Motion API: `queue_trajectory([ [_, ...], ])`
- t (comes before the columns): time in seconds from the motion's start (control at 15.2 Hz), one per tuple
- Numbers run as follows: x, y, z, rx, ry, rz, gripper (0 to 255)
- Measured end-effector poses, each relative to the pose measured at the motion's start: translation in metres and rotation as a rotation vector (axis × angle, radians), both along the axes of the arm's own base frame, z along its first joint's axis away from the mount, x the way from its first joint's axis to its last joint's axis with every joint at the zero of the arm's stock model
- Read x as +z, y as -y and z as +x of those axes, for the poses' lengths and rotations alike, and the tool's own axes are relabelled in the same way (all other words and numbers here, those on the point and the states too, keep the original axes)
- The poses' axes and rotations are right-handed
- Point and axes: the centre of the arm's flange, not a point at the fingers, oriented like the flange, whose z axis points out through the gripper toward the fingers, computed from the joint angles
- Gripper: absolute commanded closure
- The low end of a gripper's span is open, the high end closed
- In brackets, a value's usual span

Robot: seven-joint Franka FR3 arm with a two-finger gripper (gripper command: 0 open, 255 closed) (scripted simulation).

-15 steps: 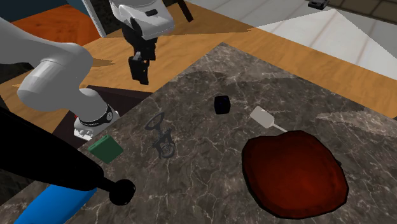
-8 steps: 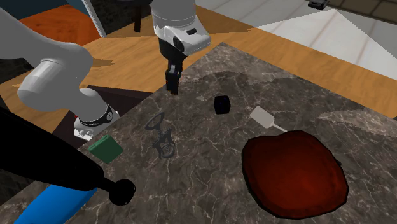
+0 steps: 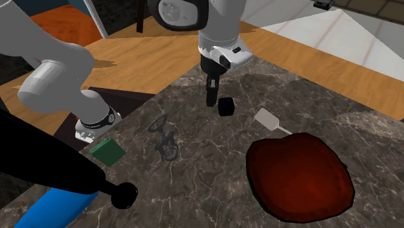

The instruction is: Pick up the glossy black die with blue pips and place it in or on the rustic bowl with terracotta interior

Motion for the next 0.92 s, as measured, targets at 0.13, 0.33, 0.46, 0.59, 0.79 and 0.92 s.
queue_trajectory([
  [0.13, -0.012, -0.005, 0.023, -0.002, 0.015, -0.009, 0],
  [0.33, -0.024, -0.008, 0.048, -0.004, 0.030, -0.019, 0],
  [0.46, -0.034, -0.010, 0.051, -0.004, 0.032, -0.020, 0],
  [0.59, -0.045, -0.010, 0.052, -0.004, 0.032, -0.020, 0],
  [0.79, -0.060, -0.009, 0.052, -0.004, 0.032, -0.020, 0],
  [0.92, -0.062, -0.009, 0.052, -0.004, 0.033, -0.020, 0],
])
